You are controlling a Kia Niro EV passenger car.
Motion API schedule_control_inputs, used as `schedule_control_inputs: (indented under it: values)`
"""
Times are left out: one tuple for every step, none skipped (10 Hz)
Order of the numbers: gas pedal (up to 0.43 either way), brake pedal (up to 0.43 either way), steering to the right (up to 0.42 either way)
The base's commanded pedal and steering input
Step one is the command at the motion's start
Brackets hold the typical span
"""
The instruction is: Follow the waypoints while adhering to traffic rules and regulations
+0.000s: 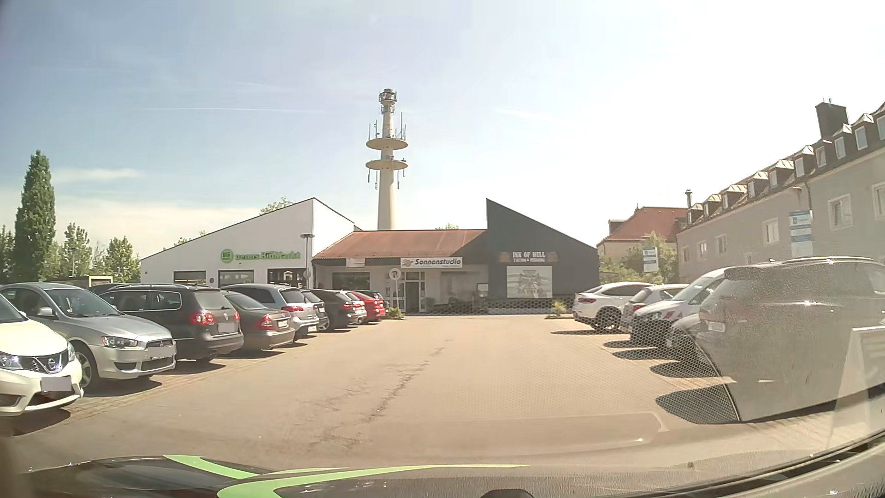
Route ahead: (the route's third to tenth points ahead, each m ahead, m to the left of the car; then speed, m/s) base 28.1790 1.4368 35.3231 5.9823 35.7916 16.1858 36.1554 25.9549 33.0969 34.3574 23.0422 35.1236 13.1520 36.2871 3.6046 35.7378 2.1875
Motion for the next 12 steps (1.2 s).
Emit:
schedule_control_inputs:
  values:
    - [0.079,0.000,-0.470]
    - [0.079,0.000,-0.425]
    - [0.079,0.000,-0.394]
    - [0.079,0.000,-0.350]
    - [0.079,0.000,-0.304]
    - [0.079,0.000,-0.265]
    - [0.079,0.000,-0.229]
    - [0.079,0.000,-0.178]
    - [0.079,0.000,-0.131]
    - [0.079,0.000,-0.084]
    - [0.079,0.000,-0.038]
    - [0.079,0.000,0.007]
